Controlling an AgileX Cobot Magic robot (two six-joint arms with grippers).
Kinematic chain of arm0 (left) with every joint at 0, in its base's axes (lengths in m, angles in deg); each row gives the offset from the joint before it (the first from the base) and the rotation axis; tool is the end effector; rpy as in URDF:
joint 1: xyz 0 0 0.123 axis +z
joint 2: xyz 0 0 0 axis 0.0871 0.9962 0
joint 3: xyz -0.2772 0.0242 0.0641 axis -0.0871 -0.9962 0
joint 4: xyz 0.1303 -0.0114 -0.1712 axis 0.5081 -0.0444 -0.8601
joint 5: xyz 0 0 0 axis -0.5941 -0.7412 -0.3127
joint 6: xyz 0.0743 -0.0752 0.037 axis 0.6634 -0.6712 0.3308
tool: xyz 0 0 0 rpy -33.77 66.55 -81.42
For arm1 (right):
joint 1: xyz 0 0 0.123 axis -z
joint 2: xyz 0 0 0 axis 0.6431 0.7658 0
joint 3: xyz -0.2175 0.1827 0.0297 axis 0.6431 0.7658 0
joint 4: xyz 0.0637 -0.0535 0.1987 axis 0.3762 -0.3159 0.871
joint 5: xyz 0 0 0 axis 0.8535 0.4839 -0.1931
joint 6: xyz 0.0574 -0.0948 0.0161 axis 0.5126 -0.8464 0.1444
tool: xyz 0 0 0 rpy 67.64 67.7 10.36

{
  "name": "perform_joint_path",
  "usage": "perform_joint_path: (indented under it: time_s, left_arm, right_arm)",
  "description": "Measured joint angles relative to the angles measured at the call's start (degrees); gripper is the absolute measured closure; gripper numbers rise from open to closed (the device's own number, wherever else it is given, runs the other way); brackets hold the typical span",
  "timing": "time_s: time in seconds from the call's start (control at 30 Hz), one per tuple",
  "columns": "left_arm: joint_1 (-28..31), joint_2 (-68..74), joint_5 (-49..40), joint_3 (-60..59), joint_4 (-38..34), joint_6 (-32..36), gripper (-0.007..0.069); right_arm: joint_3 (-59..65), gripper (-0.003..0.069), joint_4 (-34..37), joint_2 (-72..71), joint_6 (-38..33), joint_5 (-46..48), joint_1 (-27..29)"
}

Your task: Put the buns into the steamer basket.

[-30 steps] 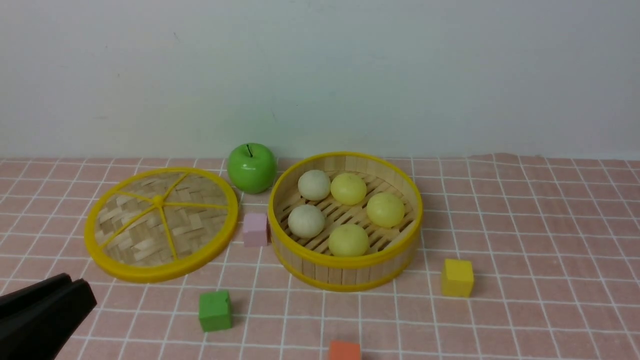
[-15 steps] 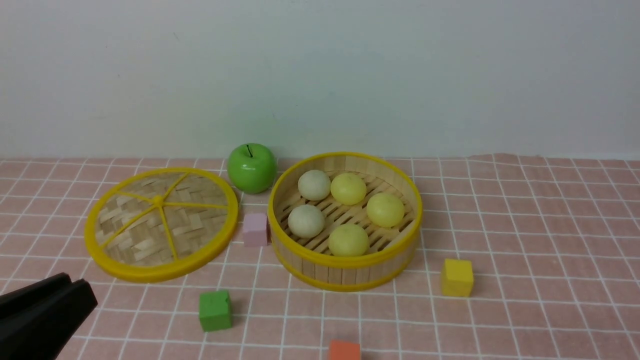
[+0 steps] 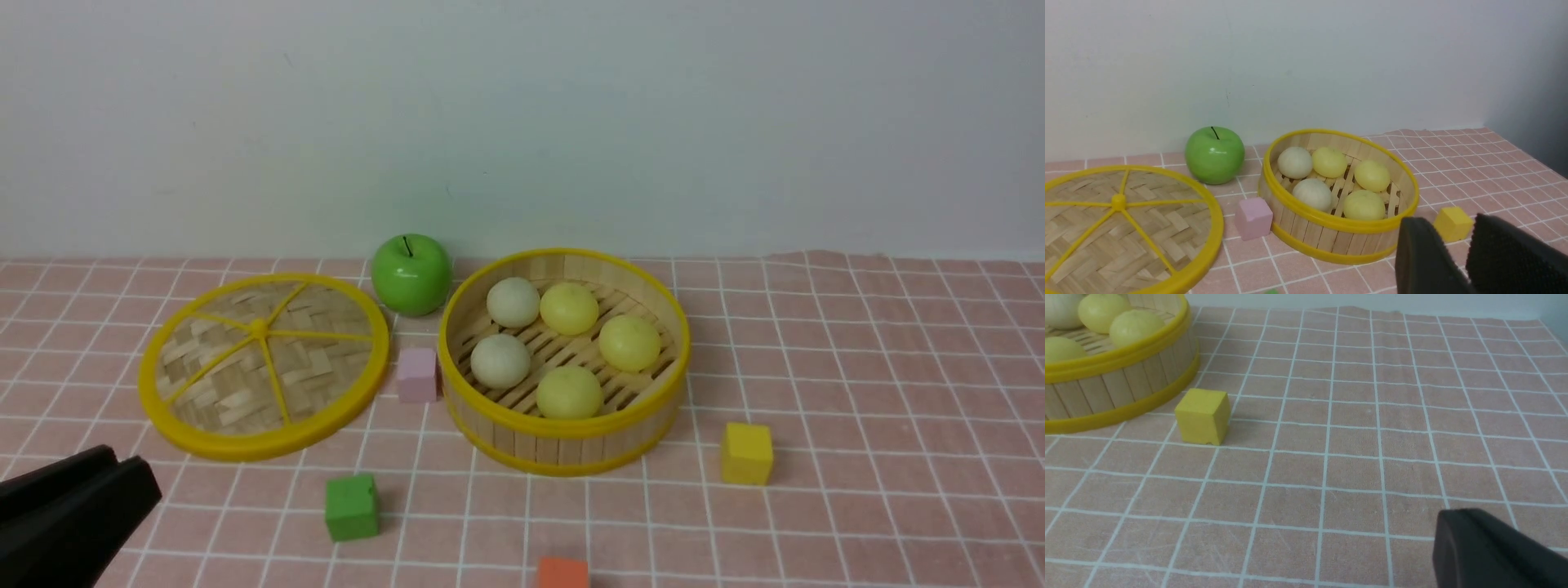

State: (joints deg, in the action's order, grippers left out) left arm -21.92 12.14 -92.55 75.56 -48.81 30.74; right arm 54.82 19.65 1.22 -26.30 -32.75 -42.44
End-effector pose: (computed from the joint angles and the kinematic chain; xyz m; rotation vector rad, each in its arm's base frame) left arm 0.0566 -0.0319 0.2786 0.2178 1.6385 -0.5546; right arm 0.0352 -0.0010 0.1683 0.0162 1.8641 0.0382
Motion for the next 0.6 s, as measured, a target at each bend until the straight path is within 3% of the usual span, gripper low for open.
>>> perform_joint_path:
  time_s: [0.6]
  left_arm:
    - [0.0,0.0,-0.01,0.0,0.0,-0.01,0.0408]
  right_arm:
    - [0.0,0.0651,0.11,0.0,0.0,0.02,0.0]
